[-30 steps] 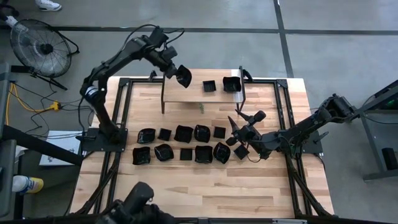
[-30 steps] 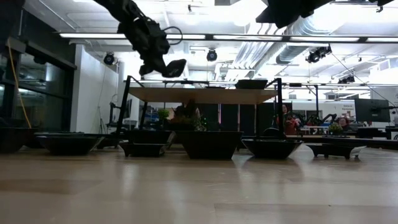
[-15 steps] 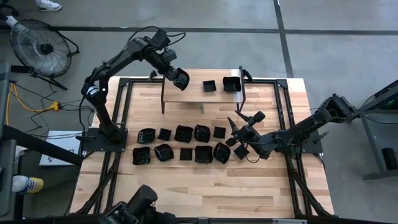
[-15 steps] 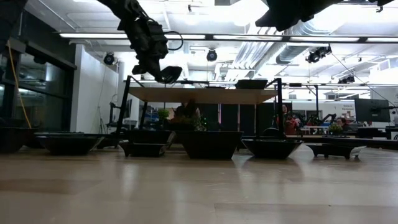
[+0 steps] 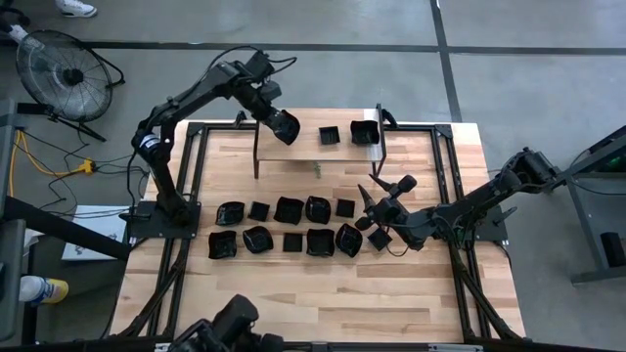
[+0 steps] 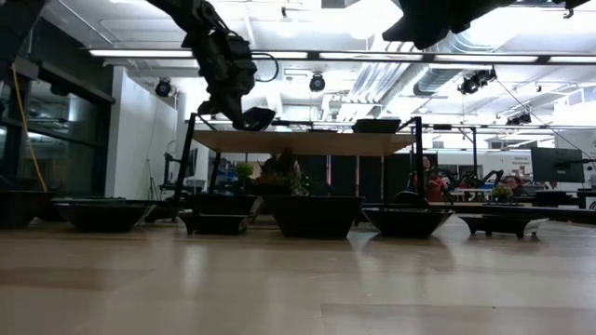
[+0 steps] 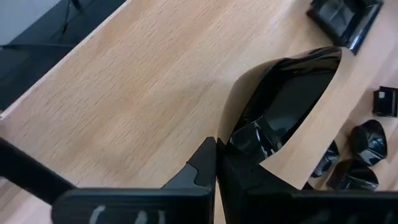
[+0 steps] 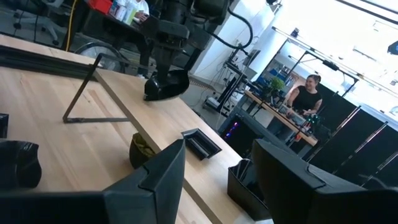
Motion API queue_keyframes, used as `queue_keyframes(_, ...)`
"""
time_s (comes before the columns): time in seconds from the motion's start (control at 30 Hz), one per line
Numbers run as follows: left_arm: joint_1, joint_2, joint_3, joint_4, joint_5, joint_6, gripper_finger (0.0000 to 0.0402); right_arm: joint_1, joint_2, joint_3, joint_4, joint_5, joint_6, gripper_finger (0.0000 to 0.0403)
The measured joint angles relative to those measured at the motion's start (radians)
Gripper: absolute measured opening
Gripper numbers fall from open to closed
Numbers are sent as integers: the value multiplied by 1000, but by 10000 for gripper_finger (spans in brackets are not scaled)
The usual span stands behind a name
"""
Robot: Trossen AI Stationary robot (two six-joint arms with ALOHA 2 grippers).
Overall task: Pick & Place Mini shaped plates
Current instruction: Put the leaf shaped plate on the shelf
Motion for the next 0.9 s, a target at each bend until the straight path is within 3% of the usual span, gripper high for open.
queue_keyframes(0.73,0,53,0,46,12,1,3,0,0,0,-15,0,-8,184)
queue_keyframes(0.9,0,45,0,46,10,4,20,0,0,0,-15,0,-8,184)
